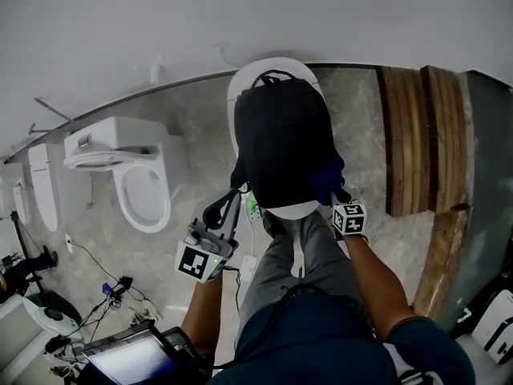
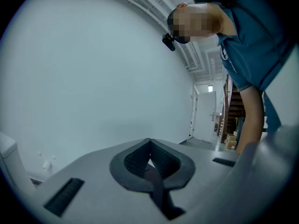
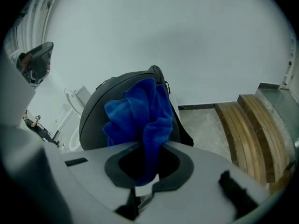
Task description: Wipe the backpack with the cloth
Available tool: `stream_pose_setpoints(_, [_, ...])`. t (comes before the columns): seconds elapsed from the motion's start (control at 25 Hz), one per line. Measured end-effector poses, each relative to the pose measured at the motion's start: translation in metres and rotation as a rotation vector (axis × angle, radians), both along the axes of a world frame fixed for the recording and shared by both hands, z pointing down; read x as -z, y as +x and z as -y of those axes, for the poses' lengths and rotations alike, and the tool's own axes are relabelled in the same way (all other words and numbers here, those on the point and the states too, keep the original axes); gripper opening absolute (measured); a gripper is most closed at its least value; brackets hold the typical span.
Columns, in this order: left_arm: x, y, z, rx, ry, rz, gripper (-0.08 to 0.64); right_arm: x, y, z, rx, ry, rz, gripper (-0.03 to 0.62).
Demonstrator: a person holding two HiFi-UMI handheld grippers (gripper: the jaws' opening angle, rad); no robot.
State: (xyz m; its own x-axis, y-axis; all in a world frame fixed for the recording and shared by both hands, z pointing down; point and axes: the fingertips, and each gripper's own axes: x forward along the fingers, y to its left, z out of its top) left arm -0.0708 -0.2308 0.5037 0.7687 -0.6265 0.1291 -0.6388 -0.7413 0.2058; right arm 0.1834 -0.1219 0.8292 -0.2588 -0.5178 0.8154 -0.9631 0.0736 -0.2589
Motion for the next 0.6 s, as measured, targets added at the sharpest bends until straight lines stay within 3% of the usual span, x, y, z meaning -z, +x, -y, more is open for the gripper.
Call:
stream_pose_setpoints(0.12, [0.014, -0.003, -0.012, -0.006, 0.013, 0.003, 0.003, -0.005, -0.006, -0.009, 0.015, -0.088, 0.022, 0.025])
stream_pose_setpoints(0.24, [0.034, -0.006, -0.024, -0.012, 0.031, 0.002, 0.003, 0.018, -0.016, -0.009, 0.055, -0.064, 0.025, 0.025])
stream_pose_setpoints(0.36, [0.059, -0.012, -0.043, -0.017, 0.052, -0.008, 0.003, 0.081, -0.027, 0.003, 0.073, 0.085, 0.031, 0.024])
stream_pose_setpoints(0.6, [0.098, -0.022, -0.074, -0.040, 0.104, -0.026, 0.003, 0.252, -0.041, 0.035, 0.089, 0.488, 0.016, 0.025])
